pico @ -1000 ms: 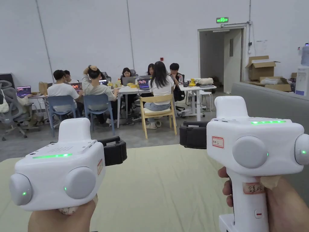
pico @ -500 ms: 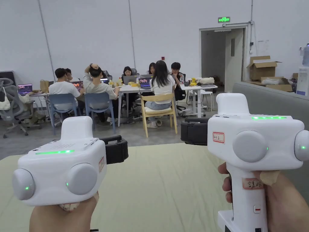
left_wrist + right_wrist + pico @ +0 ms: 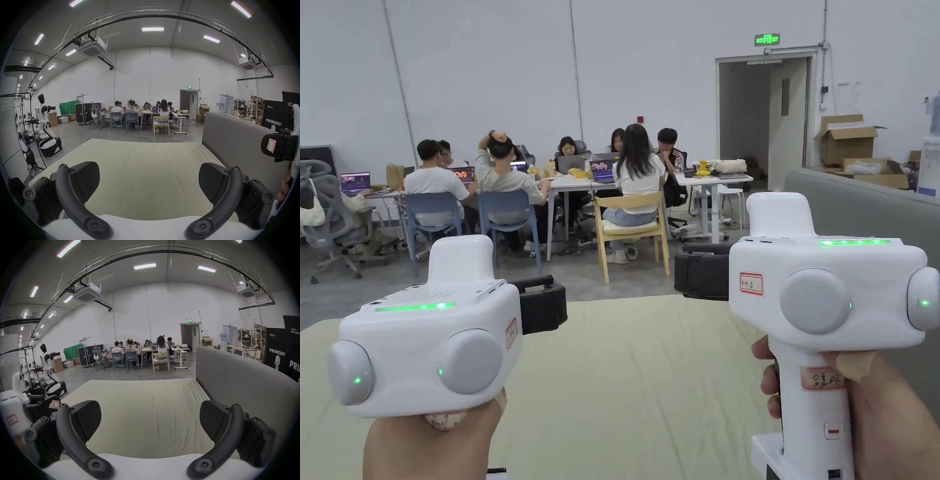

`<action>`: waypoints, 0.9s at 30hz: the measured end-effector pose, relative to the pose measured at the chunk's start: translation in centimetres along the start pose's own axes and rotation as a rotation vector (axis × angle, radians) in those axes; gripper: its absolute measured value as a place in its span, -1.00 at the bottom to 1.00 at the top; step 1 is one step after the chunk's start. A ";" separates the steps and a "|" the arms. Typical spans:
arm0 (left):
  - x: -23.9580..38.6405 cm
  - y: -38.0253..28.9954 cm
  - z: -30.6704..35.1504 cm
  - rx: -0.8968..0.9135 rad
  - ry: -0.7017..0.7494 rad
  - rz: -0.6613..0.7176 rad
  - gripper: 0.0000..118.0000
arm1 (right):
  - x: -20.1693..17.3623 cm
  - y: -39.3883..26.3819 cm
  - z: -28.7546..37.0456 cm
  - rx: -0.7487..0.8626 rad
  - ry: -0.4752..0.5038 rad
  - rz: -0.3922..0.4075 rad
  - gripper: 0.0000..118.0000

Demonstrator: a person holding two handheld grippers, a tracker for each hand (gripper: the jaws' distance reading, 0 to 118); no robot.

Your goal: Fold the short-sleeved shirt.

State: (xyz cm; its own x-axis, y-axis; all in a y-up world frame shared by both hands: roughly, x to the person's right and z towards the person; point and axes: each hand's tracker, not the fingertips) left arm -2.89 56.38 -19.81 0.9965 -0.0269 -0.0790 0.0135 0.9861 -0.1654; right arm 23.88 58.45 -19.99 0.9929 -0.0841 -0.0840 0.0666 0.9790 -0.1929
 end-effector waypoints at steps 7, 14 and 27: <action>0.6 0.0 0.2 0.008 -0.007 -0.009 1.00 | 0.1 -0.3 0.1 -0.006 0.002 0.004 1.00; 1.1 -0.3 0.1 0.006 0.001 -0.046 1.00 | 0.4 -0.4 0.3 -0.001 -0.003 0.002 1.00; 1.0 -0.2 0.5 0.005 -0.010 -0.023 1.00 | -0.1 -0.8 0.5 0.007 0.003 0.014 1.00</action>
State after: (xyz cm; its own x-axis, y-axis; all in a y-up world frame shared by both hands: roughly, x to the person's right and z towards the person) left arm -1.90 56.29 -19.35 0.9967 -0.0480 -0.0649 0.0369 0.9860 -0.1625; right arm 23.81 57.77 -19.38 0.9935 -0.0712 -0.0891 0.0538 0.9813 -0.1848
